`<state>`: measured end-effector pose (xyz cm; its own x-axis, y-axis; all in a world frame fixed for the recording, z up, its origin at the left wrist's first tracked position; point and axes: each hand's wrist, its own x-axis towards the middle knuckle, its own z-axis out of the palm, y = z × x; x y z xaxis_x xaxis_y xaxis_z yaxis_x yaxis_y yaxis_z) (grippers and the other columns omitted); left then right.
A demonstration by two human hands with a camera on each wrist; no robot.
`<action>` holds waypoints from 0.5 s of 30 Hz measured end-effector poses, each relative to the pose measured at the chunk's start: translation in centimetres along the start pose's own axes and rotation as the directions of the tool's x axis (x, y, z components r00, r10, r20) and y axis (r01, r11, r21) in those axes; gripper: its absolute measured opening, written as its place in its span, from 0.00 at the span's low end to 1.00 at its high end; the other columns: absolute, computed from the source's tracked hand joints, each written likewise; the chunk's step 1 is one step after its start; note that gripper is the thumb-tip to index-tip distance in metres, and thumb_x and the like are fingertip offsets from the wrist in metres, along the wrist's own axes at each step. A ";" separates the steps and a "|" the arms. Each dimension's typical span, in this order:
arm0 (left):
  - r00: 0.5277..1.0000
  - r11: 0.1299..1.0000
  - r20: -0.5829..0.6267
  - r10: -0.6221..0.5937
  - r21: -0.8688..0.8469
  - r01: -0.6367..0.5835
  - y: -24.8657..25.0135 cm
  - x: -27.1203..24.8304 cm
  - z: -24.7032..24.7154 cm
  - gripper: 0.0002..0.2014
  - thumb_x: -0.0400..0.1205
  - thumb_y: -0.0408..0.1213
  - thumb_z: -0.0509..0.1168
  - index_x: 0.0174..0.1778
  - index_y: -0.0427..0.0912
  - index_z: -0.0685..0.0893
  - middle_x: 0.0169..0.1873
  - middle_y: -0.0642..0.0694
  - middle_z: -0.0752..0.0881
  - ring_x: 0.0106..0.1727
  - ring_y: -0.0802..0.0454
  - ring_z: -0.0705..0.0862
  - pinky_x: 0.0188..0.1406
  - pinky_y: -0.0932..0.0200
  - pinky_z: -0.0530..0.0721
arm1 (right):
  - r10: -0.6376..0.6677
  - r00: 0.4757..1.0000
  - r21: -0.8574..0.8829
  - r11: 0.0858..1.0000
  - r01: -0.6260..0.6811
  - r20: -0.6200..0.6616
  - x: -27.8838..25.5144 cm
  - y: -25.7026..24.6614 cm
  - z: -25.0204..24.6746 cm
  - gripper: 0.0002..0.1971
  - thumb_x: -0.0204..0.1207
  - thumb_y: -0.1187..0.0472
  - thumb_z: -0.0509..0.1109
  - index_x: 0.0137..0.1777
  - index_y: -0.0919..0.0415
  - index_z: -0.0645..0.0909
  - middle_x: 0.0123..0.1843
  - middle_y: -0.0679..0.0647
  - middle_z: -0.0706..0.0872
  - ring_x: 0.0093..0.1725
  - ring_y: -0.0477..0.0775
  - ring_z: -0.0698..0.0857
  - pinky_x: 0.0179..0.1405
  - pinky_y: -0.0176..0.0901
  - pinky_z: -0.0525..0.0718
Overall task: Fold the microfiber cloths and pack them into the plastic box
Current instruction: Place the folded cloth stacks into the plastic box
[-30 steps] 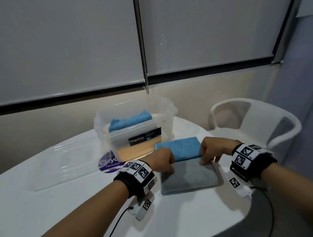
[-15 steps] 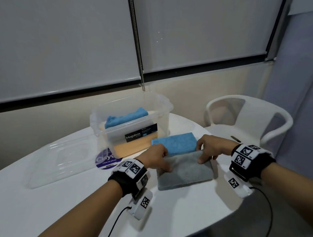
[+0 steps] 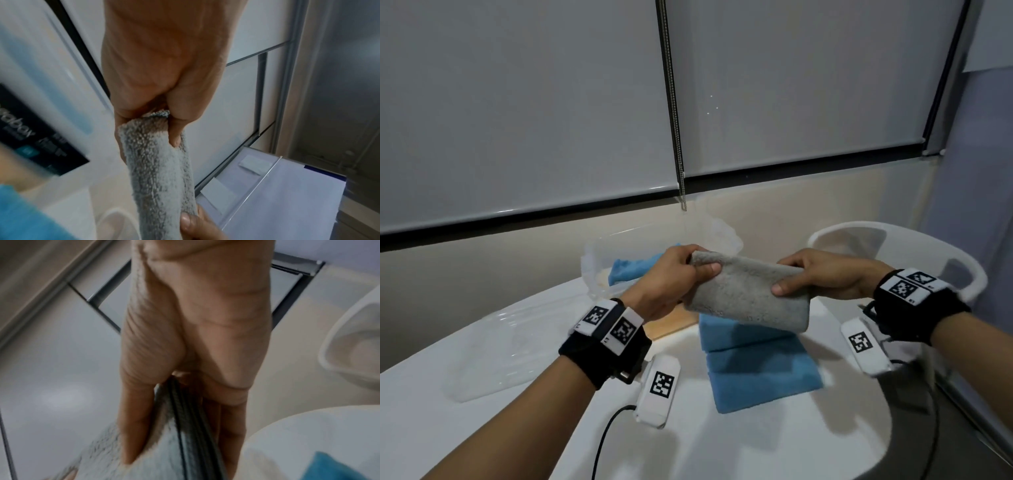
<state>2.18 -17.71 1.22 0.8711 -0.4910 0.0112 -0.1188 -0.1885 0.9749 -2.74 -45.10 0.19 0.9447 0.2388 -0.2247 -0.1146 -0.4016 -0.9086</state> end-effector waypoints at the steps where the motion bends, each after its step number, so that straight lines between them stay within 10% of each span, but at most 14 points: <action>1: 0.999 1.000 -0.042 0.004 -0.015 -0.005 0.6 0.0 -0.8 0.09 0.84 0.32 0.69 0.57 0.32 0.84 0.45 0.39 0.88 0.47 0.45 0.88 0.50 0.44 0.89 | -0.023 1.000 0.062 0.998 0.024 -0.019 0.3 -0.7 -0.1 0.14 0.74 0.68 0.77 0.58 0.69 0.85 0.52 0.60 0.90 0.54 0.57 0.89 0.50 0.48 0.87; 9: 0.945 0.995 -0.314 0.093 0.075 -0.073 4.0 0.2 -8.4 0.12 0.80 0.33 0.74 0.56 0.30 0.86 0.46 0.37 0.91 0.42 0.47 0.92 0.32 0.57 0.89 | -0.159 0.959 0.147 0.969 0.197 -0.236 6.3 -8.1 0.9 0.16 0.74 0.62 0.79 0.61 0.64 0.87 0.56 0.59 0.92 0.55 0.58 0.90 0.59 0.55 0.86; 15: 0.909 0.963 -0.412 0.064 0.263 0.052 2.4 2.3 -14.5 0.09 0.76 0.23 0.73 0.49 0.38 0.87 0.44 0.36 0.89 0.46 0.44 0.87 0.47 0.44 0.89 | -0.245 0.909 -0.118 0.969 0.218 -0.337 12.4 -12.2 3.2 0.08 0.78 0.73 0.73 0.56 0.69 0.82 0.48 0.63 0.86 0.46 0.57 0.87 0.45 0.53 0.89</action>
<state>10.77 -6.98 6.77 0.9806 -0.1076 0.1641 -0.1947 -0.4307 0.8813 9.42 -34.42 7.40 0.9904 0.0176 0.1371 0.1308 -0.4412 -0.8878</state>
